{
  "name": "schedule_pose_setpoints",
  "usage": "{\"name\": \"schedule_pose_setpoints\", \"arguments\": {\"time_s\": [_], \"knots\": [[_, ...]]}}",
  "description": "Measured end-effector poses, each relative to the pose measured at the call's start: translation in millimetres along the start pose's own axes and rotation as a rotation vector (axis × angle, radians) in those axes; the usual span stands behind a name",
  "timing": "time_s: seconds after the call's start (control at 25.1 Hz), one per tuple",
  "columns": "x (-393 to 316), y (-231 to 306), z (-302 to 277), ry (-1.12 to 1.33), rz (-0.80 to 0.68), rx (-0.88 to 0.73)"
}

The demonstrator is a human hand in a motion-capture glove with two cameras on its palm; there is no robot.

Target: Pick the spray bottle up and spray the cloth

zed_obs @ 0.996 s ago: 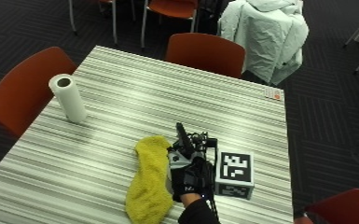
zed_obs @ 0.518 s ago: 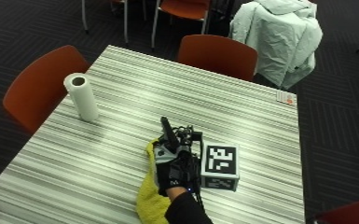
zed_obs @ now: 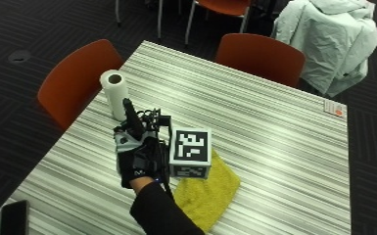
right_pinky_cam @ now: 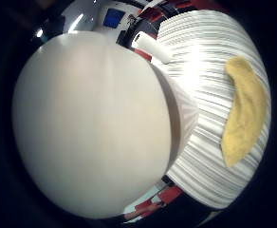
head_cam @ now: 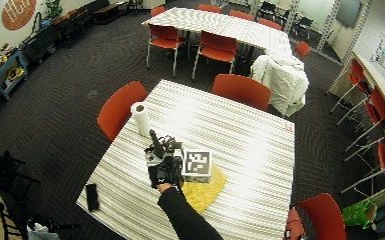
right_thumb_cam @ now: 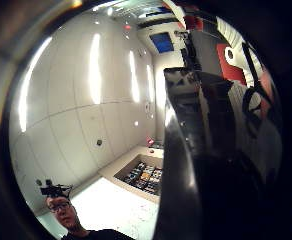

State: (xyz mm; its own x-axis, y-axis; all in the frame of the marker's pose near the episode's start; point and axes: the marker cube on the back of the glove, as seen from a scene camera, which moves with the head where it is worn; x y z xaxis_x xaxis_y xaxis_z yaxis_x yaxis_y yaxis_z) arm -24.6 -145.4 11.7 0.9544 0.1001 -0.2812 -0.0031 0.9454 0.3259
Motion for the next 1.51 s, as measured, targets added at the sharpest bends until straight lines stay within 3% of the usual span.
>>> {"name": "schedule_pose_setpoints", "arguments": {"time_s": [0.6, 1.51], "knots": [[72, 23, 15, 0.113, 0.047, -0.04], [105, 59, 59, 0.242, 0.014, -0.181]]}}
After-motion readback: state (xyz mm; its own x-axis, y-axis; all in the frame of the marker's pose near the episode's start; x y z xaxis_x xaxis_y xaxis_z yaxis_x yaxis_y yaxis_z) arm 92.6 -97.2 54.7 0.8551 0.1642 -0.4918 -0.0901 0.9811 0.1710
